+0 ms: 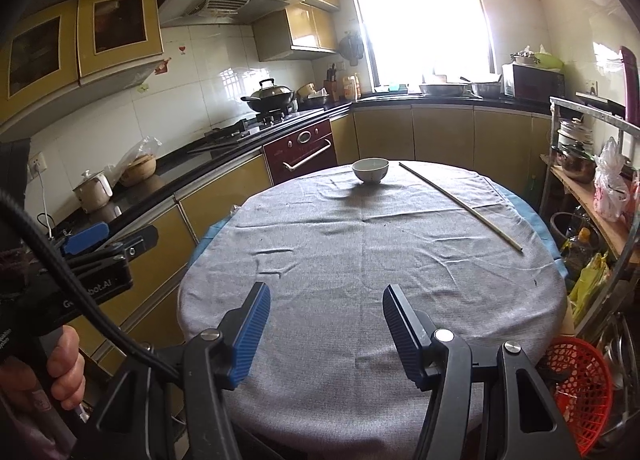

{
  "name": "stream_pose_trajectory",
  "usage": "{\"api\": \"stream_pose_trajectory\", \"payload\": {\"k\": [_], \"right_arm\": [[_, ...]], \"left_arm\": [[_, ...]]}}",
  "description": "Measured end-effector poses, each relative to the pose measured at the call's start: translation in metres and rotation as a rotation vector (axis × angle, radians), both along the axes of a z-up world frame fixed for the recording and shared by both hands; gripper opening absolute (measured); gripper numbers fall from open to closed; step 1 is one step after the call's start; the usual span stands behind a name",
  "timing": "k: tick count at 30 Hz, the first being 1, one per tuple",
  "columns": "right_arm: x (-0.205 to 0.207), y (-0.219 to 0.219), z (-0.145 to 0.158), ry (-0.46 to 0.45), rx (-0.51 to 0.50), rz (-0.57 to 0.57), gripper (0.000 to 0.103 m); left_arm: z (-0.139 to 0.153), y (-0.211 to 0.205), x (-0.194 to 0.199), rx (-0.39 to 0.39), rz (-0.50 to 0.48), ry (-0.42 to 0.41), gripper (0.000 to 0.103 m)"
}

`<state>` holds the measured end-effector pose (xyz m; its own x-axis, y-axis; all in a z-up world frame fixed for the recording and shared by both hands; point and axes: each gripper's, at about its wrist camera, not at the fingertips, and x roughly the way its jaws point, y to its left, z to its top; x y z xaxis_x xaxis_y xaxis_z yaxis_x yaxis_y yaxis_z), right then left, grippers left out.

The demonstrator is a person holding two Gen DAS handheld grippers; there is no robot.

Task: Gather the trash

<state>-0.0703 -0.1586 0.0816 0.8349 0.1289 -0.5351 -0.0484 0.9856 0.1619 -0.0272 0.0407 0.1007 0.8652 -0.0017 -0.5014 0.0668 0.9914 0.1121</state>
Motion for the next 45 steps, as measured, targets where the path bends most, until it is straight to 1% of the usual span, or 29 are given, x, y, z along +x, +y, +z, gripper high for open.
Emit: {"api": "stream_pose_trajectory", "payload": {"k": [11,45], "right_arm": [[-0.002,0.0,0.0,-0.003,0.011,-0.003,0.063],[-0.003,0.006,0.003,-0.013,0.004,0.009,0.063]], "left_arm": [[0.001,0.004,-0.004,0.008,0.011,-0.006,0.081],[0.002,0.011,-0.01,-0.008,0.021,-0.008,0.081]]}}
